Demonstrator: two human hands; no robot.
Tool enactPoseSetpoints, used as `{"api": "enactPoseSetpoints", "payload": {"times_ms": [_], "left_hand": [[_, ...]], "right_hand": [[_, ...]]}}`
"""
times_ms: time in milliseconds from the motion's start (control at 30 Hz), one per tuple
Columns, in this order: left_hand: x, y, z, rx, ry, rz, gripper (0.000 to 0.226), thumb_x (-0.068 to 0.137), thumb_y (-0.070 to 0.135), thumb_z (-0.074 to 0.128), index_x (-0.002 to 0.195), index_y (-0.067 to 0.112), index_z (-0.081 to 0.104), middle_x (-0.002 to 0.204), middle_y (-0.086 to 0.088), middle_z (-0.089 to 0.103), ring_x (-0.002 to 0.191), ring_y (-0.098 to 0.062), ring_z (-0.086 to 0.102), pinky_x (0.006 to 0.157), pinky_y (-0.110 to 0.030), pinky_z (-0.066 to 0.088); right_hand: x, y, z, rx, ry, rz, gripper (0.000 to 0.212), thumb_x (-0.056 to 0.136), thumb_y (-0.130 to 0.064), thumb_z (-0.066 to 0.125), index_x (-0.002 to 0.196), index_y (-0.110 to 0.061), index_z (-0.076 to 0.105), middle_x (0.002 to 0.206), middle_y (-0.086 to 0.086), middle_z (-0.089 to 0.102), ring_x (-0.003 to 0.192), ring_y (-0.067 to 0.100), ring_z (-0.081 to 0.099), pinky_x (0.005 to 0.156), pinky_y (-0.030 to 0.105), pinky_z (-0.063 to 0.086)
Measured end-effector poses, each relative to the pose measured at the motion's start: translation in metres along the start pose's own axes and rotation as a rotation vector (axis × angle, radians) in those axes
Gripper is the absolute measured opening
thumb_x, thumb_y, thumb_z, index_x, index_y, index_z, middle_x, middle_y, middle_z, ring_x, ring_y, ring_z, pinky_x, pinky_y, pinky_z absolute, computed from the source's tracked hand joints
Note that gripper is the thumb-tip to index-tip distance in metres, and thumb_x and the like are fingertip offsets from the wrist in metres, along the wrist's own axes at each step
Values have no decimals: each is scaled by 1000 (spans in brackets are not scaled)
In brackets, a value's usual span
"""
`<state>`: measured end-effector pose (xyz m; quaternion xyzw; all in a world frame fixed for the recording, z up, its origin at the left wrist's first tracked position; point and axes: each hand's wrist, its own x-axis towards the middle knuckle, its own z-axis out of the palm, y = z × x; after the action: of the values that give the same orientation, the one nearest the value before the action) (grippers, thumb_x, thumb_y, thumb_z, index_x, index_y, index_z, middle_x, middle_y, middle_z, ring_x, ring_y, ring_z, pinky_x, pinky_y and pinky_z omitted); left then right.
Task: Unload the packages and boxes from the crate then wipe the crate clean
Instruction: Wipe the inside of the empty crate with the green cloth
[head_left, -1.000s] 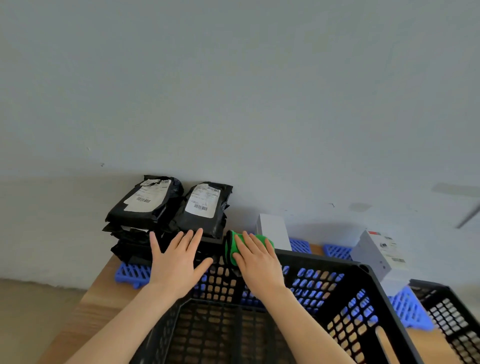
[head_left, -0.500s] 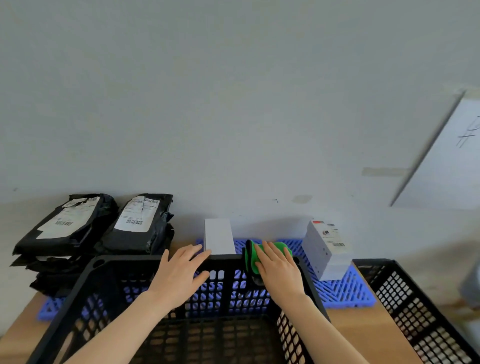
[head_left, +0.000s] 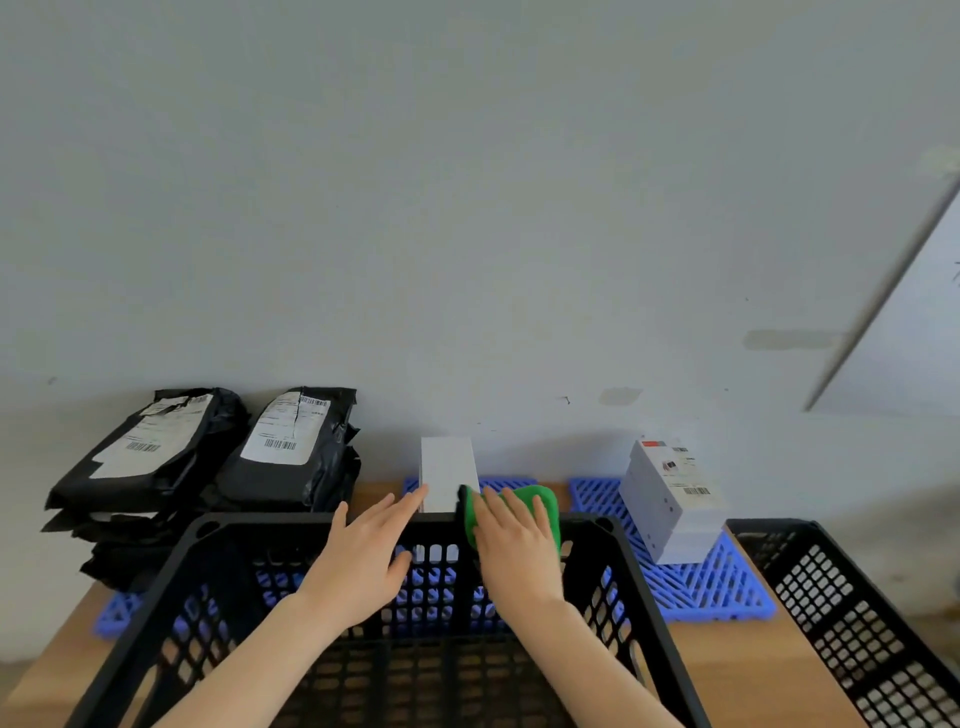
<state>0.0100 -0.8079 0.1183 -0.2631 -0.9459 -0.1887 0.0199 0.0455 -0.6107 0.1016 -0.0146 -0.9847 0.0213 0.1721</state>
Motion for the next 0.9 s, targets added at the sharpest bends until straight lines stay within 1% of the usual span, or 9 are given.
{"api": "enactPoseSetpoints", "payload": {"times_ms": [167, 300, 400, 467, 533, 600, 667, 800, 900], "left_hand": [[0, 0, 9, 68, 73, -2, 80, 94, 35, 56, 155, 35, 3, 152, 9, 40, 146, -12, 25, 118, -56, 11], [2, 4, 16, 163, 34, -4, 85, 90, 47, 56, 154, 38, 1, 145, 3, 45, 143, -21, 31, 113, -66, 14], [5, 17, 19, 232, -21, -3, 84, 88, 54, 57, 155, 37, 8, 155, -6, 34, 148, -29, 21, 111, -68, 10], [8, 28, 21, 265, -30, 101, 89, 74, 53, 73, 150, 31, 32, 152, -7, 41, 145, -29, 27, 104, -74, 27], [13, 41, 25, 287, -67, 219, 89, 78, 52, 68, 153, 29, 26, 161, 0, 23, 148, -20, 6, 108, -70, 26], [19, 56, 30, 244, -112, 274, 82, 93, 49, 50, 155, 30, 0, 162, 9, -9, 146, -15, -20, 116, -64, 4], [23, 71, 31, 240, -182, 264, 79, 97, 50, 43, 155, 31, -7, 161, 11, -16, 147, -15, -20, 114, -63, -5], [27, 78, 37, 225, -206, 226, 79, 97, 54, 43, 156, 30, -4, 163, 11, -12, 150, -15, -10, 112, -68, -2], [26, 77, 37, 242, -185, 245, 78, 97, 52, 42, 156, 27, -2, 163, 9, -9, 151, -15, -7, 112, -68, 1]], "right_hand": [[5, -23, 4, 20, -24, -130, 59, 67, -30, 82, 122, -22, 63, 122, -3, 66, 114, 21, 62, 100, 45, 46], [1, 15, -5, -28, -93, -67, 64, 69, -25, 81, 129, -20, 59, 126, 2, 63, 119, 22, 59, 102, 42, 46], [-9, 52, -21, -106, -182, 56, 67, 88, -16, 60, 148, -14, 31, 153, 7, 34, 143, 24, 28, 118, 43, 20], [-17, 74, -34, -145, -228, 165, 67, 94, -16, 51, 152, -15, 18, 158, 6, 21, 146, 23, 18, 120, 40, 15], [-23, 87, -44, -136, -250, 283, 59, 98, -16, 45, 151, -16, 19, 158, 6, 22, 143, 25, 26, 113, 39, 29], [-28, 91, -53, -109, -282, 385, 55, 99, -13, 42, 150, -17, 22, 153, 5, 28, 129, 30, 45, 90, 41, 47], [-36, 91, -58, -172, -315, 380, 57, 97, -8, 43, 150, -14, 23, 151, 6, 30, 118, 31, 53, 77, 40, 51], [-69, 86, -64, -237, -316, 355, 53, 95, -5, 45, 146, -10, 31, 145, 5, 35, 108, 28, 57, 68, 35, 47], [-105, 78, -78, -183, -245, 371, 50, 99, -12, 42, 147, -15, 30, 148, 0, 37, 108, 22, 59, 72, 31, 50]]}}
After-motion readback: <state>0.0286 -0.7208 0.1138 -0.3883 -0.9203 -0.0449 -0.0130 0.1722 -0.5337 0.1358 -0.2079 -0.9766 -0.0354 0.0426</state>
